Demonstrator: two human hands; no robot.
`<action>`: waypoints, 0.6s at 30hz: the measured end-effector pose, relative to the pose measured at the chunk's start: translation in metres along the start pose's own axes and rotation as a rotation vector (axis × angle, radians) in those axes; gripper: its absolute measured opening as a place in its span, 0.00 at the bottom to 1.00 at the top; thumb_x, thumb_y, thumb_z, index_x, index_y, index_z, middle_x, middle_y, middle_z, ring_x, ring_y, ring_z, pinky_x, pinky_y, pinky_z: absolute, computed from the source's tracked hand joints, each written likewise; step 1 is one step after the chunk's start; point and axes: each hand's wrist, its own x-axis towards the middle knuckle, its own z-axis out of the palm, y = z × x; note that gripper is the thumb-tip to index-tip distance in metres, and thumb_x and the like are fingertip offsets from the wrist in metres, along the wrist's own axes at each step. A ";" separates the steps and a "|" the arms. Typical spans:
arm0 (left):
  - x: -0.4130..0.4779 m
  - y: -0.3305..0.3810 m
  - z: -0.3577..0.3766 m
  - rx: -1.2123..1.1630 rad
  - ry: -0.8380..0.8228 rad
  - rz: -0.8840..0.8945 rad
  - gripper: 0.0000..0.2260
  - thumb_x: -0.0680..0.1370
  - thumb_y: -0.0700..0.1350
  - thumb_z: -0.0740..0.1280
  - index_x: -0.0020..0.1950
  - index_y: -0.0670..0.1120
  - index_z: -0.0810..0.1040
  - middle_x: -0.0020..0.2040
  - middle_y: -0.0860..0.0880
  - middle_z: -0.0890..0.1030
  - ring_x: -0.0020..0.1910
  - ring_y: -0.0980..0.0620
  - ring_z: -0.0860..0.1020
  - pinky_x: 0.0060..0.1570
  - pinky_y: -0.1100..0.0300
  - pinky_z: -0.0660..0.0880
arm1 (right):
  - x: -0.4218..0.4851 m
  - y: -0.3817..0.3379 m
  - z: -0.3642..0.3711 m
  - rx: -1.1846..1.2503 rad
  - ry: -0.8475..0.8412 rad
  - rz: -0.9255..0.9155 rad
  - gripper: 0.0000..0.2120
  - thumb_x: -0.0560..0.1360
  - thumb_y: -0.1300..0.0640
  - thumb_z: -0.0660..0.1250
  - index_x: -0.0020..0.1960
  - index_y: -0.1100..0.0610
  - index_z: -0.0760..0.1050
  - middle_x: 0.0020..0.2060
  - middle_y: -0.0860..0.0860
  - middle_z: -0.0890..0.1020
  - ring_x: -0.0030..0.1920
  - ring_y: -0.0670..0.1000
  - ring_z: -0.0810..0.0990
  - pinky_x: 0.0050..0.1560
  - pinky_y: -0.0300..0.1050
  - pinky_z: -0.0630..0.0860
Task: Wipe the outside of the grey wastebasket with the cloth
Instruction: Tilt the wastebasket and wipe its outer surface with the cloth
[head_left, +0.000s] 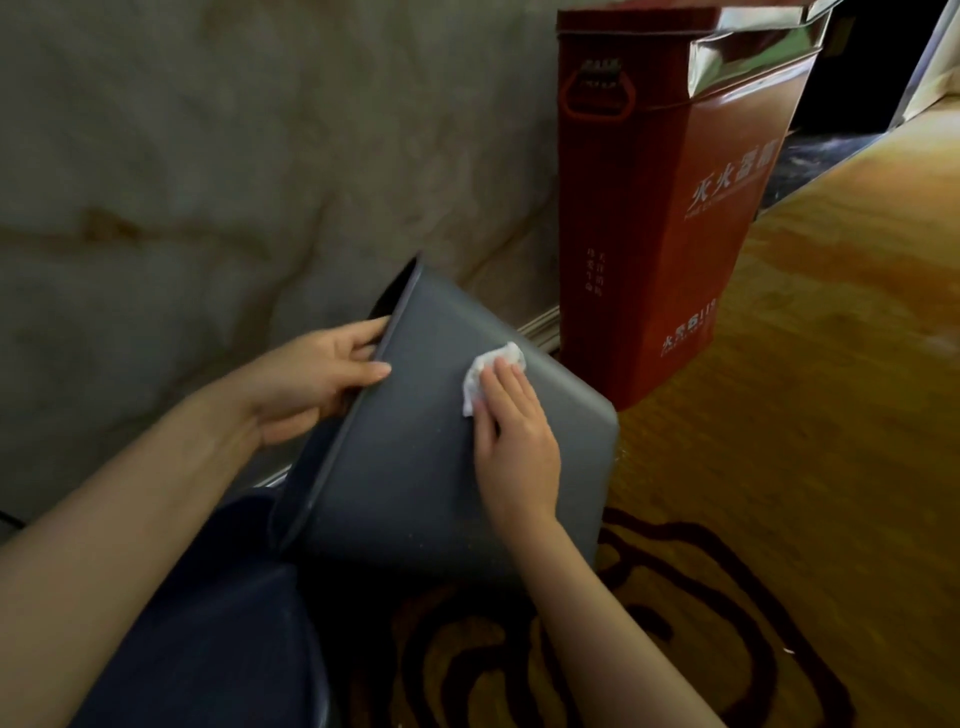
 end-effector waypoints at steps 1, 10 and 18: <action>-0.002 -0.006 -0.003 -0.046 0.022 0.003 0.22 0.77 0.32 0.58 0.66 0.52 0.70 0.45 0.56 0.86 0.41 0.60 0.84 0.35 0.65 0.80 | -0.003 0.011 -0.002 0.001 -0.011 0.036 0.18 0.78 0.60 0.62 0.68 0.55 0.69 0.69 0.51 0.71 0.70 0.44 0.61 0.72 0.45 0.61; 0.004 -0.008 0.006 -0.102 0.079 -0.001 0.23 0.77 0.33 0.58 0.70 0.49 0.68 0.46 0.52 0.83 0.35 0.61 0.83 0.36 0.65 0.80 | -0.002 0.066 -0.026 -0.004 -0.193 0.213 0.22 0.81 0.60 0.54 0.74 0.56 0.56 0.75 0.53 0.59 0.74 0.49 0.55 0.72 0.41 0.52; 0.018 -0.002 0.014 -0.081 0.166 0.000 0.20 0.79 0.35 0.56 0.68 0.48 0.70 0.43 0.51 0.81 0.38 0.57 0.78 0.34 0.67 0.78 | -0.008 -0.017 0.000 0.125 -0.303 -0.085 0.21 0.80 0.66 0.55 0.72 0.59 0.60 0.74 0.54 0.57 0.74 0.46 0.51 0.71 0.29 0.42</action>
